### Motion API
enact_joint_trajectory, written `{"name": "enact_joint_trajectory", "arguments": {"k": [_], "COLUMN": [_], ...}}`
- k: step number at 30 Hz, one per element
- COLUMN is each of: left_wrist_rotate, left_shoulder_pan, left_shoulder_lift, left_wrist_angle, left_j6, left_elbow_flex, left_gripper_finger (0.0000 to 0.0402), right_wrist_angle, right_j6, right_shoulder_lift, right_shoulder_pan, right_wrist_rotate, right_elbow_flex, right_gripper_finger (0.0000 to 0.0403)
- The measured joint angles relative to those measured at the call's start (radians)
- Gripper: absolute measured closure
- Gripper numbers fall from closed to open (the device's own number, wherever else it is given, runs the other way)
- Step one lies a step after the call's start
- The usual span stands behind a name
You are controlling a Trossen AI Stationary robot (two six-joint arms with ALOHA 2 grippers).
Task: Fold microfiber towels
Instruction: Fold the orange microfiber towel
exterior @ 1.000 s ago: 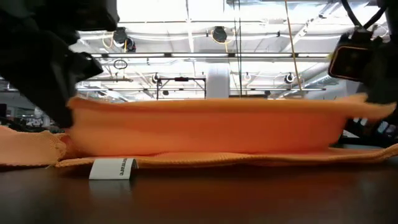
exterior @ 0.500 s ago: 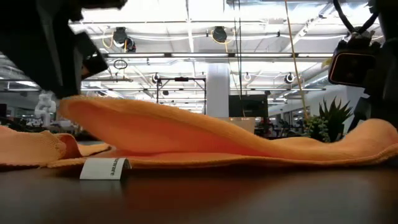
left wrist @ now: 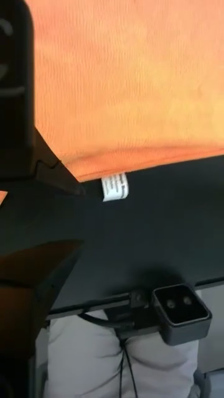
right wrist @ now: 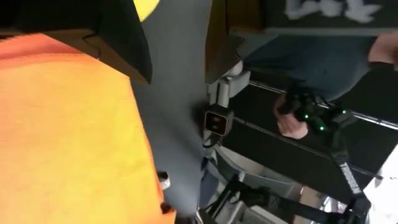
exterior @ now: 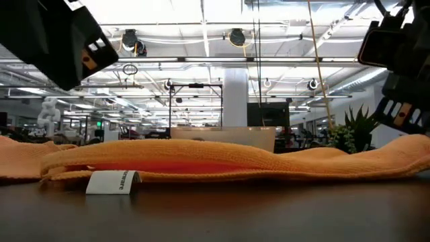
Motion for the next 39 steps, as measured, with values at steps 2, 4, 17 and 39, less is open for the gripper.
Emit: {"name": "enact_joint_trajectory", "arguments": {"k": [2,4,17,39], "left_wrist_rotate": [-0.016,-0.026,-0.143,-0.116], "left_shoulder_pan": [0.005,0.01,0.146,0.263], "left_shoulder_lift": [0.0,0.0,0.0,0.074], "left_wrist_angle": [0.0,-0.002,0.079,0.468], "left_j6": [0.004,0.013,0.166,0.361], "left_elbow_flex": [0.0,0.0,0.0,-0.001], "left_gripper_finger": [0.0277,0.0277,0.0277,0.0277], "right_wrist_angle": [-0.029,-0.056,-0.126,-0.233], "right_j6": [0.0,-0.013,-0.332,-0.478], "right_shoulder_lift": [-0.029,-0.051,-0.043,-0.011], "right_shoulder_pan": [0.0,-0.002,-0.18,-0.347], "right_wrist_rotate": [0.029,0.073,0.229,0.119], "right_elbow_flex": [-0.015,-0.031,-0.037,-0.036], "right_gripper_finger": [0.0264,0.0264,0.0264,0.0242]}}
